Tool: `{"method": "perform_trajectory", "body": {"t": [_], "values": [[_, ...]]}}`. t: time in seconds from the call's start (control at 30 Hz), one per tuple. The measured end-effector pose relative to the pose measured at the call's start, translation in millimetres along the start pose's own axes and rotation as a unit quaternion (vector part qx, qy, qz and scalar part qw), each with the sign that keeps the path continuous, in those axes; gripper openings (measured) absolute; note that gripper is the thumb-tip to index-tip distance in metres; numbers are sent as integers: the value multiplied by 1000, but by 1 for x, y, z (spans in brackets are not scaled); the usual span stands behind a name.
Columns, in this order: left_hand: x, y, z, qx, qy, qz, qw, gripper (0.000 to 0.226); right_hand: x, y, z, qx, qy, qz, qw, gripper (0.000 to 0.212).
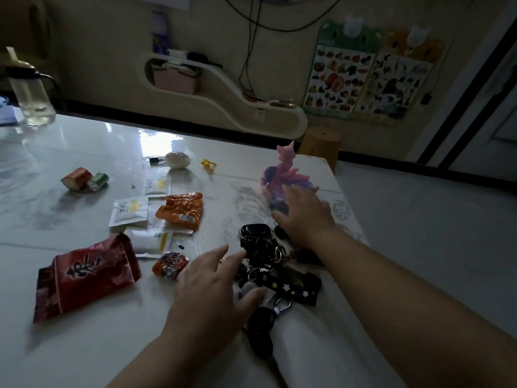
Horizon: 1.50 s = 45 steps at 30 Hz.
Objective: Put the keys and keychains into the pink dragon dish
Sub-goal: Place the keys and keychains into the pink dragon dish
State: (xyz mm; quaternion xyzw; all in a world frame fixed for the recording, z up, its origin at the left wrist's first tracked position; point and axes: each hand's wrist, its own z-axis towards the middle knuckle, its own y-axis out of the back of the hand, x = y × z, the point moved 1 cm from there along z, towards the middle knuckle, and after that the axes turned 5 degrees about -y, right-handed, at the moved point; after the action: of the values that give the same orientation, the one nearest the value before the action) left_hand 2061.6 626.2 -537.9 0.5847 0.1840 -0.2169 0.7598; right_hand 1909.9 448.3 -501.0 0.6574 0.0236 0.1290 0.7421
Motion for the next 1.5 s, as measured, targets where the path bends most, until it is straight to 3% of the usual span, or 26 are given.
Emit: {"method": "perform_trajectory", "body": {"t": [0.1, 0.23, 0.4, 0.67, 0.93, 1.1, 1.27, 1.43, 1.5], "values": [[3, 1, 1, 0, 9, -15, 1000, 71, 9, -6, 30, 54, -51, -46, 996, 44], [5, 3, 0, 6, 14, -24, 1000, 73, 16, -6, 40, 126, -143, -73, 979, 49], [7, 7, 0, 8, 29, -40, 999, 77, 14, 0, 31, 132, -97, -80, 983, 42], [9, 10, -1, 8, 51, -33, 998, 70, 10, 4, -2, 48, -2, -157, 986, 36], [3, 8, 0, -1, 41, -46, 998, 69, -39, 18, -26, -43, -3, -91, 995, 34], [-14, 12, -4, -5, 21, -49, 999, 69, -42, 45, -78, -100, 75, -109, 986, 26], [-36, 33, -22, -32, -39, -79, 996, 78, -5, 69, -160, -128, 189, -101, 968, 32], [-46, 72, -43, -58, 6, -154, 986, 75, 37, 63, -224, -95, 304, -74, 945, 27], [-40, 91, -53, -62, 21, -157, 985, 62, 50, 57, -243, -68, 333, -61, 939, 27]]}}
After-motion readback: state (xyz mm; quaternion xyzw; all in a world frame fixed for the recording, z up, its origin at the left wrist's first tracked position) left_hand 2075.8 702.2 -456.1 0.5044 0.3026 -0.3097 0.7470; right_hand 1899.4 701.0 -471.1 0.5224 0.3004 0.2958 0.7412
